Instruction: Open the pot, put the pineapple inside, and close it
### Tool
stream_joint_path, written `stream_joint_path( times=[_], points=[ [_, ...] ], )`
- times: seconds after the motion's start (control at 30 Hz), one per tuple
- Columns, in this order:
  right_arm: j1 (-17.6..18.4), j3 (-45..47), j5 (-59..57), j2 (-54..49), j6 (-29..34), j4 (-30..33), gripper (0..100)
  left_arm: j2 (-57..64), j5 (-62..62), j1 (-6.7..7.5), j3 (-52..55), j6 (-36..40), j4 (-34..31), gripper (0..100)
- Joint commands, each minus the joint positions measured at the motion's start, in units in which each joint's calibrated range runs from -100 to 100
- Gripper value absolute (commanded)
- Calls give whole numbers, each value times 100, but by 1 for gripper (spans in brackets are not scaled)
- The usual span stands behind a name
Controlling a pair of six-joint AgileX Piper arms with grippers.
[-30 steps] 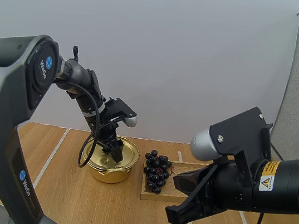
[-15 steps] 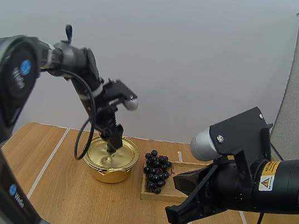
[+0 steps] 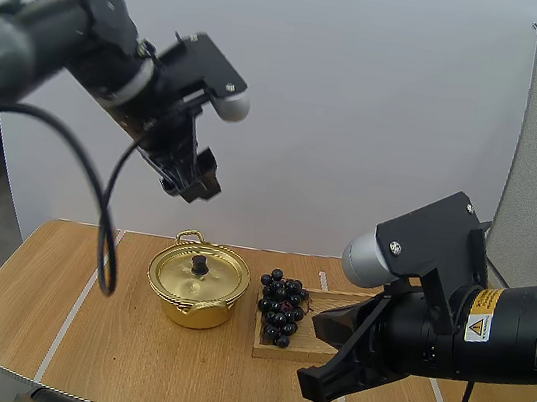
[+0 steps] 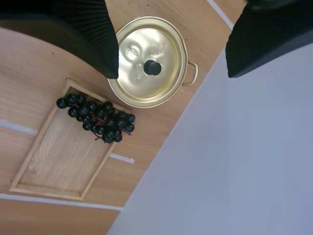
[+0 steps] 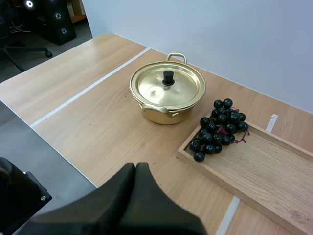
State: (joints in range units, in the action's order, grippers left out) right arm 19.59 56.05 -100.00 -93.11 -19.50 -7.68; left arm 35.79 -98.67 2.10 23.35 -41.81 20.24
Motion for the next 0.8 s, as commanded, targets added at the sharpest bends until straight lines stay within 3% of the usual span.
stream_joint_path(
  times=[0.0,0.4,0.5,0.53,0.57,0.6,0.63,0.77],
  points=[
    [-93,25,0,-51,16,60,0,1560,-133,12,-62,315,20,100],
    [-489,25,0,-51,16,22,0,3407,-133,12,160,1289,-49,100],
    [-612,25,0,-51,16,22,0,3750,-133,12,375,1348,-116,59],
    [-661,25,0,-51,16,22,0,3896,-133,12,485,1373,-118,41],
    [-692,25,0,-51,16,22,0,3991,-133,12,559,1383,-118,32],
    [-727,25,0,-51,16,22,0,4111,-133,12,656,1420,-118,14],
    [-762,25,0,-51,16,22,0,4207,-133,12,741,1430,-118,3],
    [-917,25,0,-63,16,22,0,4685,-133,12,1250,1442,-85,0]
  ],
)
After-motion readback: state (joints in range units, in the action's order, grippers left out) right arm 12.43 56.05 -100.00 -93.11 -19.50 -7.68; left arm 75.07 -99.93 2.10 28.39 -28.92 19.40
